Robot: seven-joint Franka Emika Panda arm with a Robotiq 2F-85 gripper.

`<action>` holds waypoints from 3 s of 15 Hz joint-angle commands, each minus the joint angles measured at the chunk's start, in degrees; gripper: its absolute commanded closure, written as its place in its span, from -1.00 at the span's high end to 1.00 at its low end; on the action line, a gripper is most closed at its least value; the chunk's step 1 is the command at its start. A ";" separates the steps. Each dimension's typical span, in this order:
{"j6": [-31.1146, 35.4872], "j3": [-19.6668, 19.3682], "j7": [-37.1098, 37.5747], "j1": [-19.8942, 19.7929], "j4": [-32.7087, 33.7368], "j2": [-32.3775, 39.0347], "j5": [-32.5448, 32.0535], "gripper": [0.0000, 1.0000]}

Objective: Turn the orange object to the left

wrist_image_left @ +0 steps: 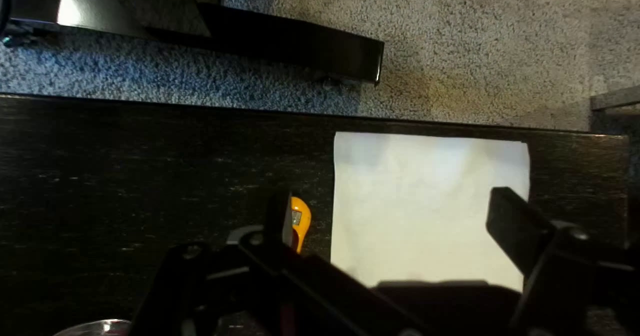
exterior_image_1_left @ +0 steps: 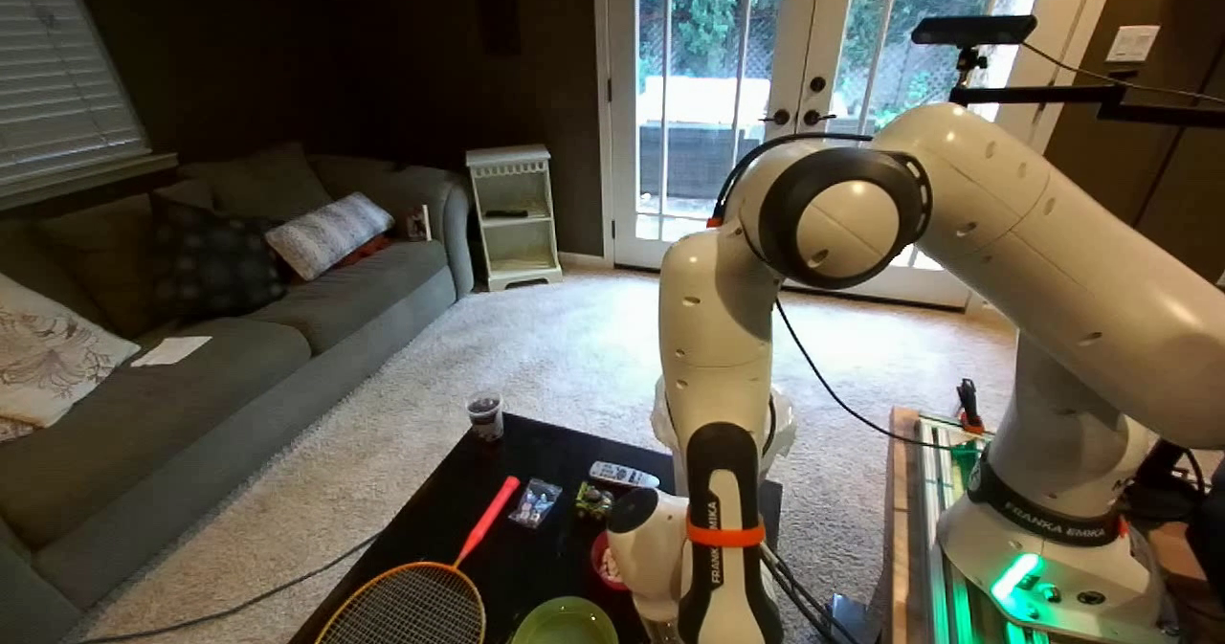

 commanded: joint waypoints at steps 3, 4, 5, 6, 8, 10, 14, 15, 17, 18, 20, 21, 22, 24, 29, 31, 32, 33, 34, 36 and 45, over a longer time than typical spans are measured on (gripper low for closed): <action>5.63 -0.19 3.18 2.49 4.88 6.41 1.99 1.00; 6.44 0.21 3.54 2.19 5.72 7.49 2.36 1.00; 6.72 -0.12 4.61 2.84 6.34 8.25 2.96 1.00; 7.13 -0.19 5.18 3.17 6.93 8.93 3.34 1.00; 8.03 -0.53 6.15 3.72 7.96 10.23 3.95 1.00; 8.80 -1.72 7.44 5.18 8.86 11.16 4.42 1.00; 10.30 -5.31 9.95 9.33 10.12 12.14 5.00 1.00; 10.48 -6.23 10.58 10.30 10.43 12.35 5.15 1.00; 10.57 -7.40 11.31 11.54 11.19 12.81 5.37 1.00; 10.31 -7.88 11.56 12.02 11.60 13.13 5.51 1.00; 9.60 -8.55 12.03 12.41 12.13 13.64 5.66 1.00; 9.36 -8.92 12.33 12.63 12.42 13.97 5.72 1.00; 9.04 -9.14 12.31 12.61 12.80 14.30 5.60 1.00; 8.56 -9.72 12.33 12.71 13.46 14.88 5.48 1.00; 7.95 -10.07 11.79 12.29 14.80 16.26 5.10 1.00; 7.79 -10.12 11.85 12.24 15.22 16.86 5.12 1.00; 8.00 -9.86 11.65 11.84 15.42 17.18 5.07 1.00; 8.34 -9.79 11.65 11.76 15.60 17.48 5.12 1.00; 8.56 -9.78 11.76 11.74 15.73 17.71 5.22 1.00; 8.97 -9.66 11.85 11.49 15.89 18.05 5.38 1.00; 9.17 -9.98 11.74 11.23 16.27 18.39 5.35 0.39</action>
